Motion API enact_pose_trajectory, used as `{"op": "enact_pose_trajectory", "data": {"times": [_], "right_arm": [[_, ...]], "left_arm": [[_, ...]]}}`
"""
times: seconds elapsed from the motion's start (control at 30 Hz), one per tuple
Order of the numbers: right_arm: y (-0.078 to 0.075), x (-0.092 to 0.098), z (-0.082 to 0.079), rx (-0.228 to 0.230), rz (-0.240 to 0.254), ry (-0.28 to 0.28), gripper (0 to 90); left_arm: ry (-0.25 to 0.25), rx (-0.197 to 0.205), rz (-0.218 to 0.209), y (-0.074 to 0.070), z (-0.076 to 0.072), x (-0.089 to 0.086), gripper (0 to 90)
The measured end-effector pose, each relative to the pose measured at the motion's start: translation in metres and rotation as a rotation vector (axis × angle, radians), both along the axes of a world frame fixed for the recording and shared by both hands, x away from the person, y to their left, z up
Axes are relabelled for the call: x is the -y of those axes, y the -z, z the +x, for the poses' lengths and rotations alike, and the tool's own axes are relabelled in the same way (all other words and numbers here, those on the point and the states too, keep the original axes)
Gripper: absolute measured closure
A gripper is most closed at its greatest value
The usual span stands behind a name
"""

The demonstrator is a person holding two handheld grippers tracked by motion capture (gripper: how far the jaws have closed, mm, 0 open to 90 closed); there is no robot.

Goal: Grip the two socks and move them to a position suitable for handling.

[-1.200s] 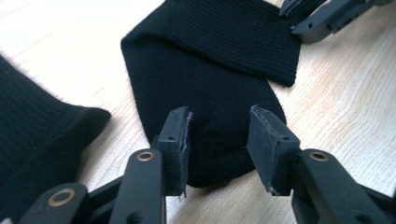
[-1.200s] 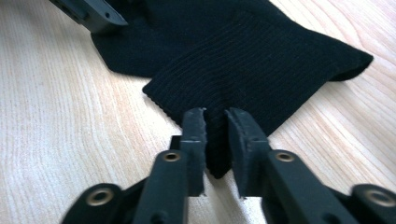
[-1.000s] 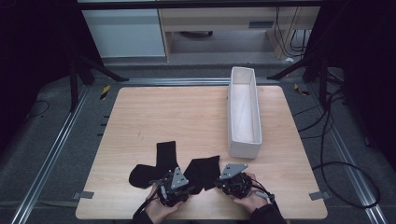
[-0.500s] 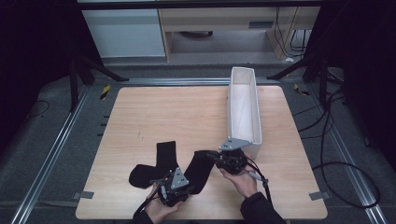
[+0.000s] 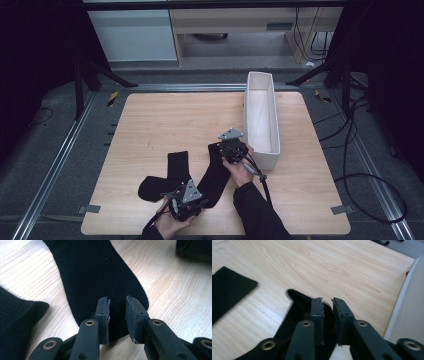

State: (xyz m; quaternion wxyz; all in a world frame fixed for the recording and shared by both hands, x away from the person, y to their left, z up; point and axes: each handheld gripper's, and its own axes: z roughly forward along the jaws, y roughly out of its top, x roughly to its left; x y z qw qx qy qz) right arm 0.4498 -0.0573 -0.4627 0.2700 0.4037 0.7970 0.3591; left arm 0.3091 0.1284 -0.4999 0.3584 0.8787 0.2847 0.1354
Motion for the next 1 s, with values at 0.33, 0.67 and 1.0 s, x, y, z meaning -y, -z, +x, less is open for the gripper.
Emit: {"op": "enact_pose_trajectory", "data": {"times": [0.33,0.67,1.0], "right_arm": [[-0.011,0.005,-0.013,-0.004,0.052,-0.088,65.2],[0.032,0.013,-0.026,-0.152,0.026,-0.105,56.3],[0.042,0.014,-0.016,-0.120,0.031,-0.077,55.2]], "left_arm": [[-0.013,0.008,-0.001,0.000,-0.001,0.002,66.9],[-0.011,-0.004,-0.015,-0.001,0.001,0.005,63.6],[-0.030,-0.012,-0.056,-0.006,0.004,0.007,54.8]]}}
